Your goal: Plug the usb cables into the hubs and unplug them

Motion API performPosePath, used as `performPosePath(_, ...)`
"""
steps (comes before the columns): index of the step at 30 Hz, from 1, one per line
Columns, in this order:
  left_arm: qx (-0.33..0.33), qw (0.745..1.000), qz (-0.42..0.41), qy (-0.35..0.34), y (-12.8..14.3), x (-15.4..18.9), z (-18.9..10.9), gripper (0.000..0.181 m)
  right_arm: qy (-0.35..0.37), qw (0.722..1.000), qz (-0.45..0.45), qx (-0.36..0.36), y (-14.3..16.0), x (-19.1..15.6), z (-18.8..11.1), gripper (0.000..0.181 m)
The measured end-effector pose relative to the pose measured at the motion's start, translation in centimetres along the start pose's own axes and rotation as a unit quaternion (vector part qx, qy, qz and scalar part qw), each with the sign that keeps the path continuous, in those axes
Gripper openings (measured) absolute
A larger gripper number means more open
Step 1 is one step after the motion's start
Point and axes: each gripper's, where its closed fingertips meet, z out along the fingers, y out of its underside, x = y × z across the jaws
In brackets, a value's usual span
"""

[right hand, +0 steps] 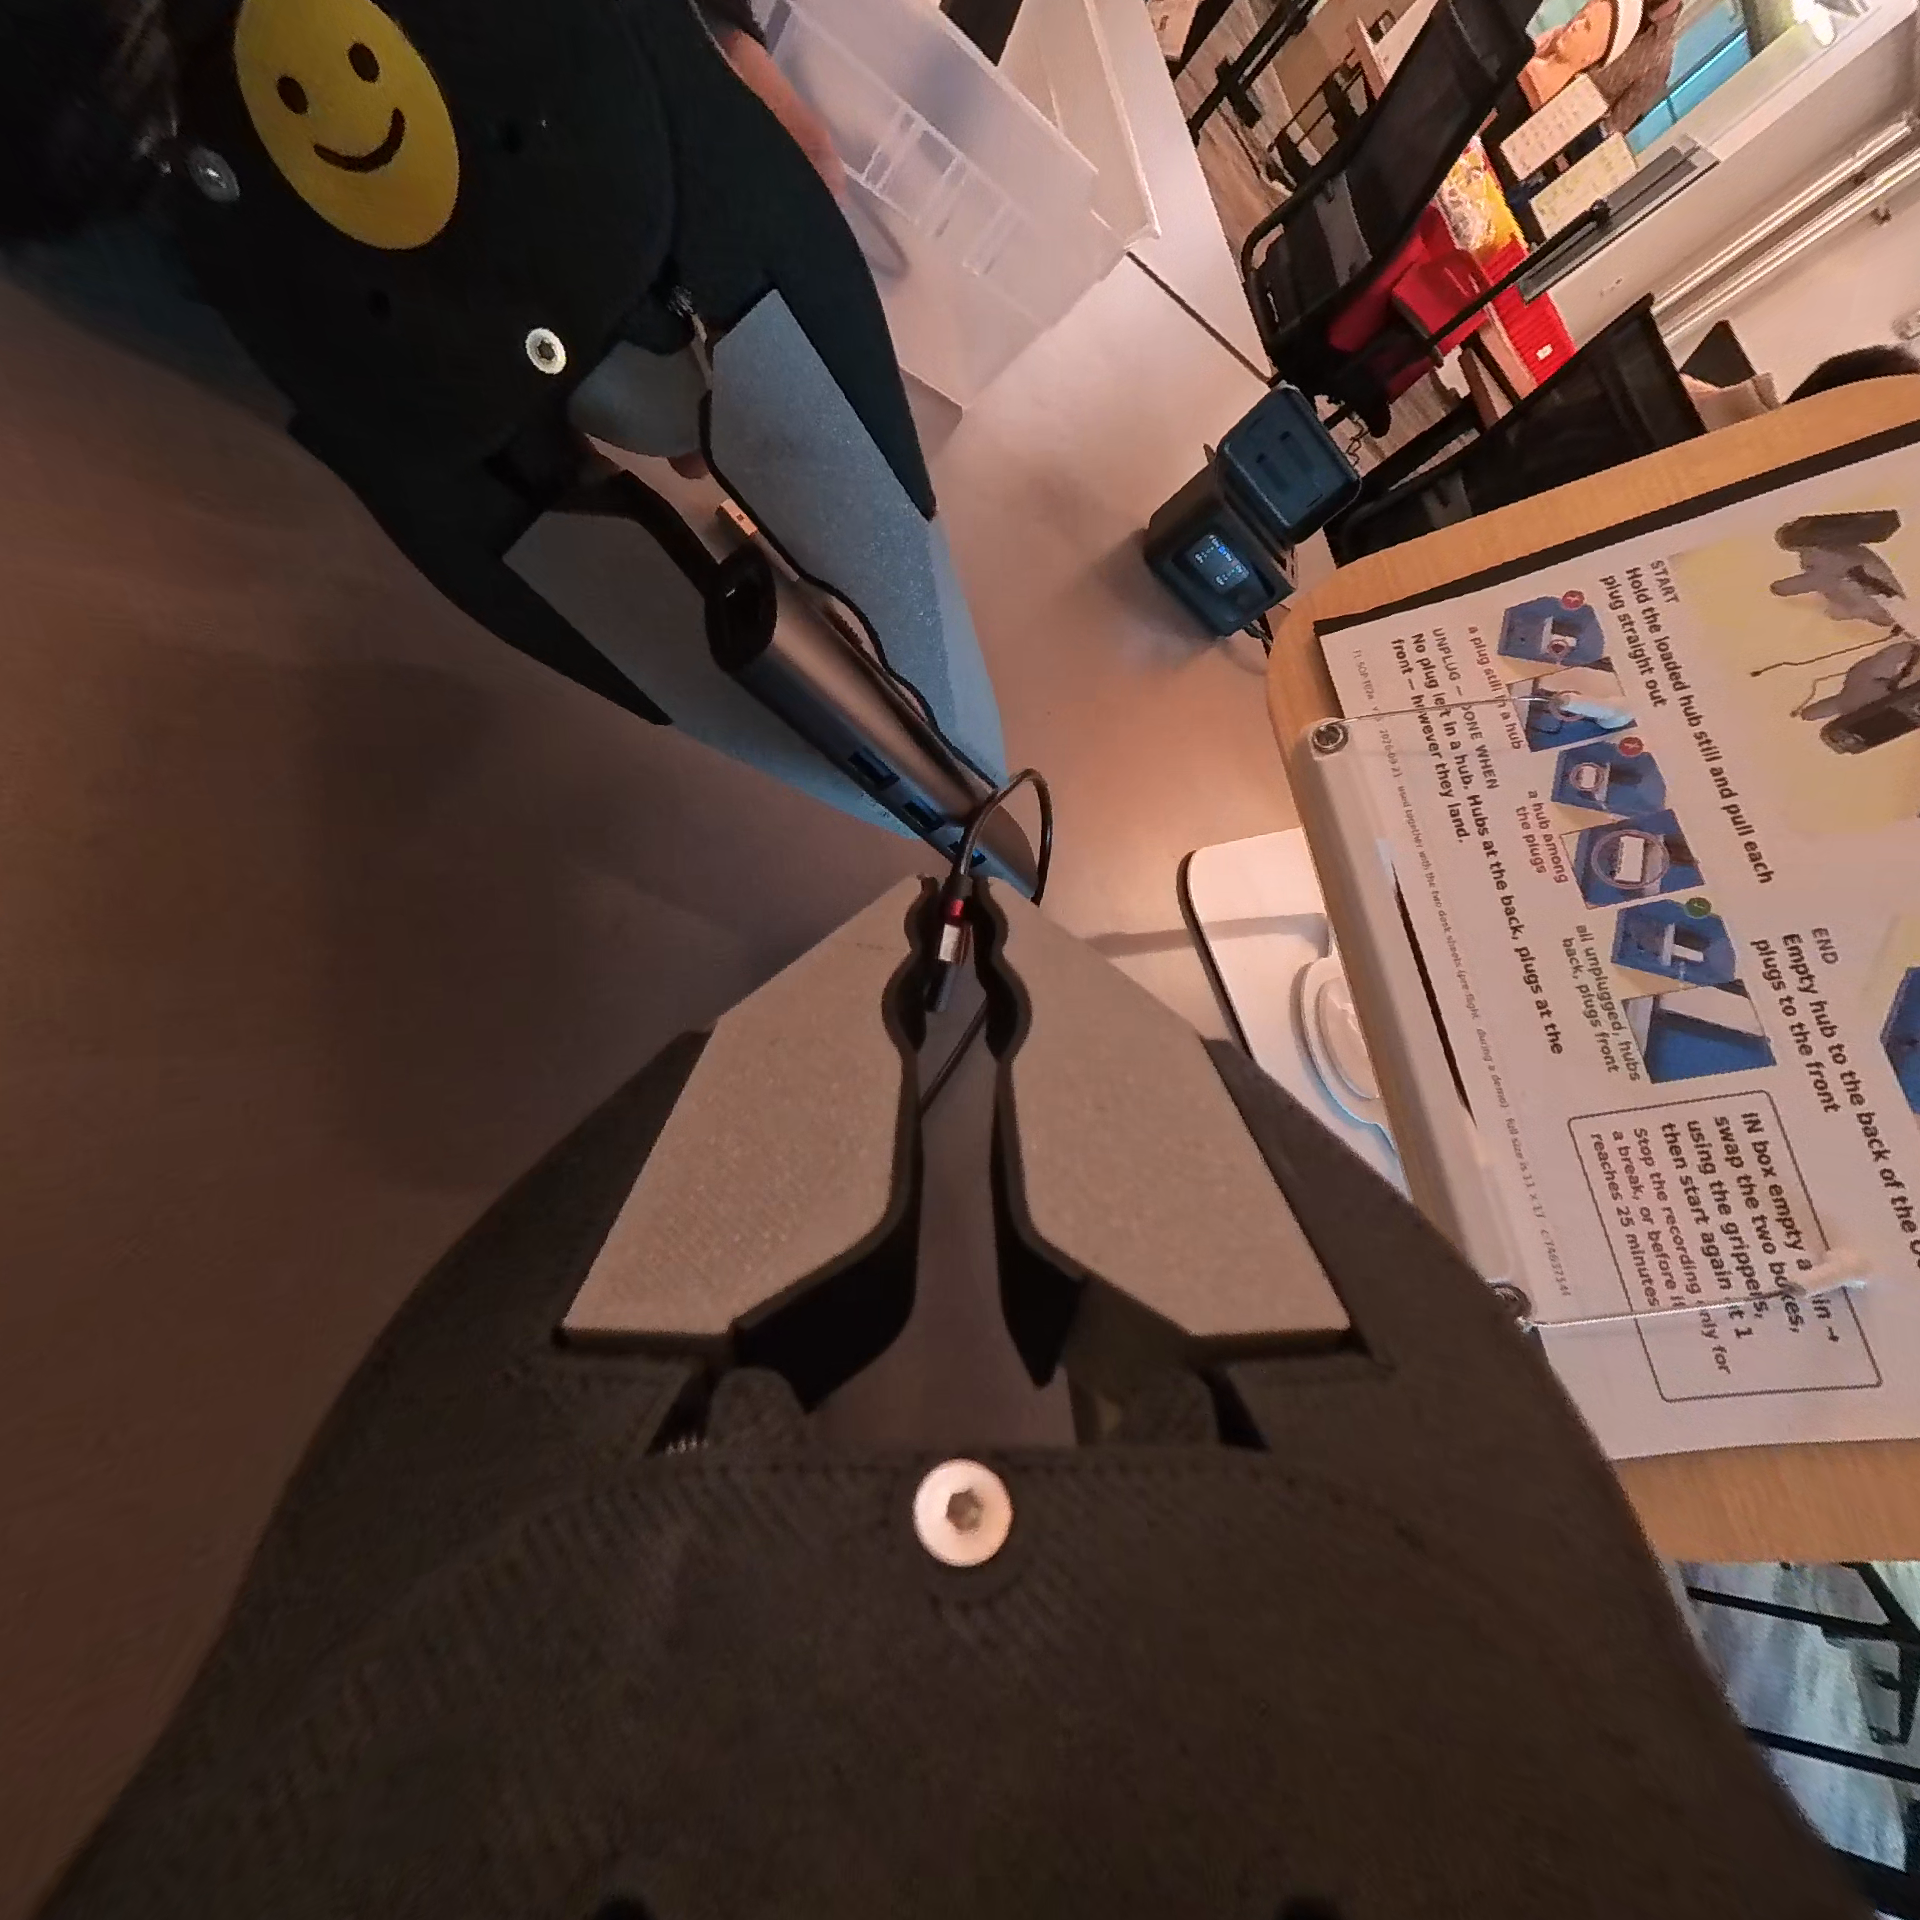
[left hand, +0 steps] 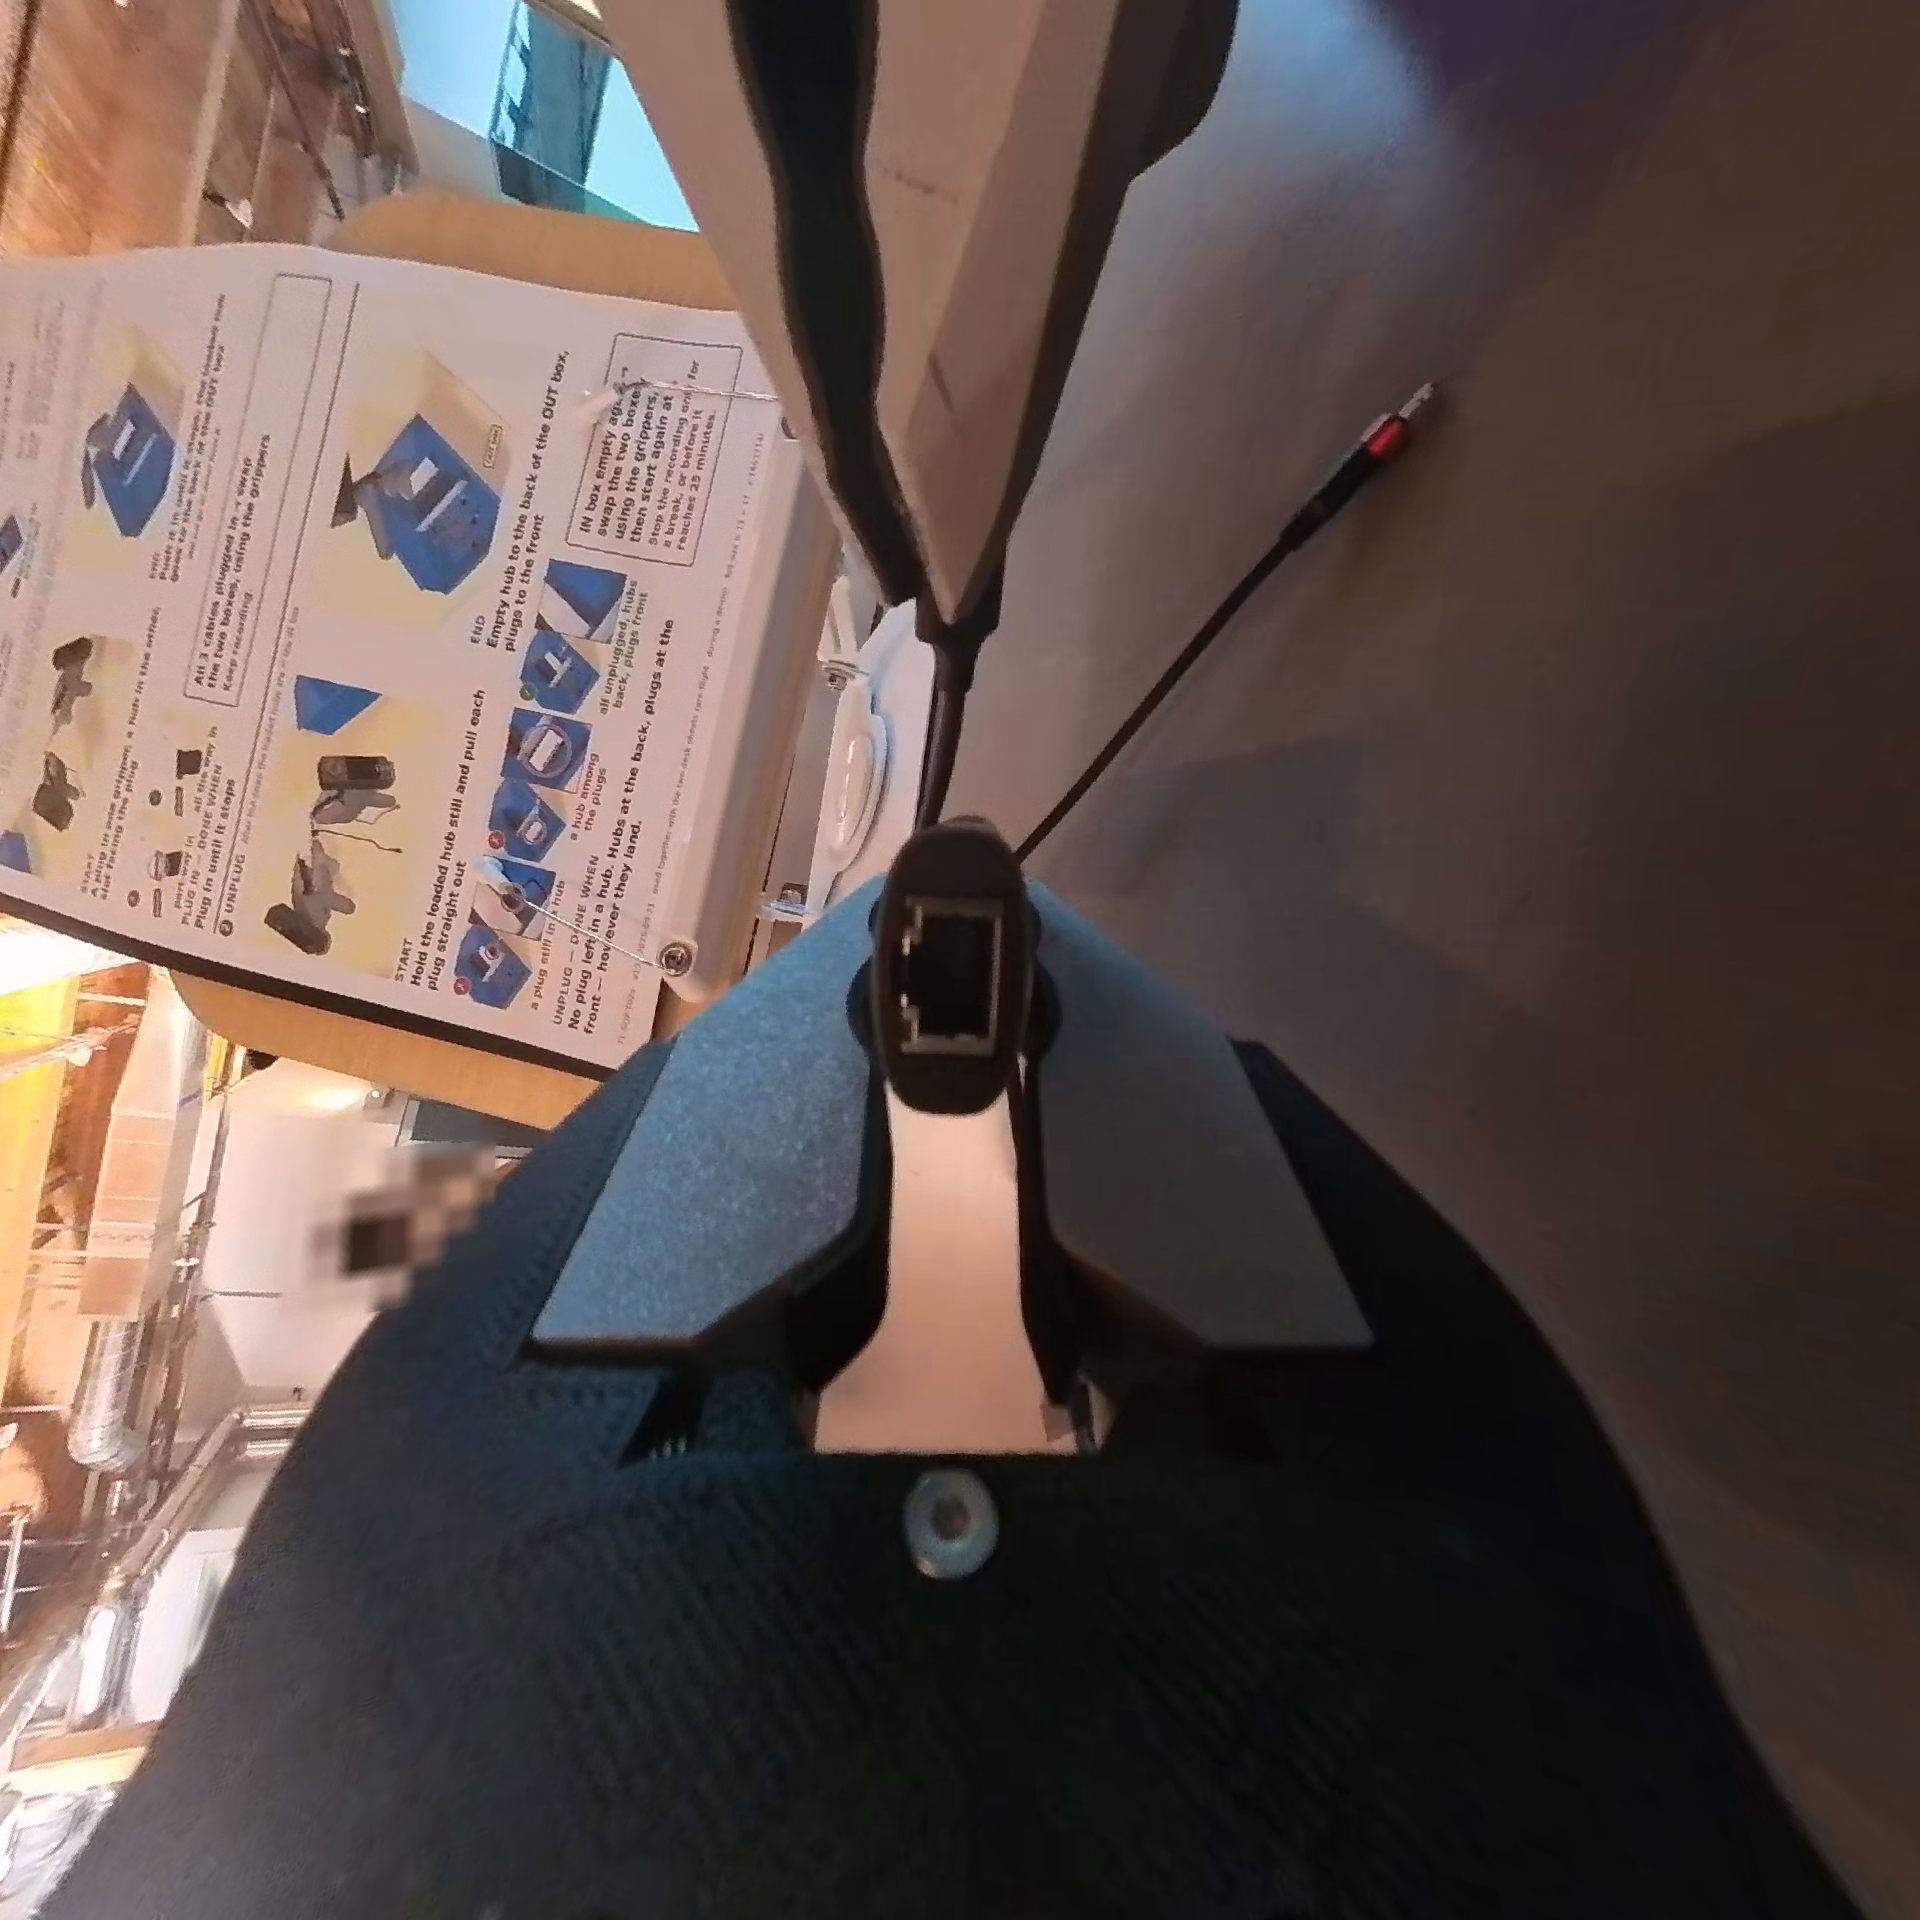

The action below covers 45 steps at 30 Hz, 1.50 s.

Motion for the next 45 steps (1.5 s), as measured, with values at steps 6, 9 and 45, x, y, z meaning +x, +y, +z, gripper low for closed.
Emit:
performPosePath(6,0.002,1.0,0.002,-0.001,-0.1,0.0,0.0,0.018,0.001,1.0,-0.021,0.008,-0.4,-0.2,-0.3,0.002)
performPosePath(9,0.003,1.0,0.004,0.0,-0.1,0.0,0.0,0.018,0.002,0.999,-0.03,0.017,-0.8,-0.4,-0.5,0.002)
performPosePath(45,0.018,0.999,0.016,0.029,-1.2,1.2,-0.3,0.017,-0.028,0.997,-0.025,0.071,-2.8,-2.0,-0.4,0.005)
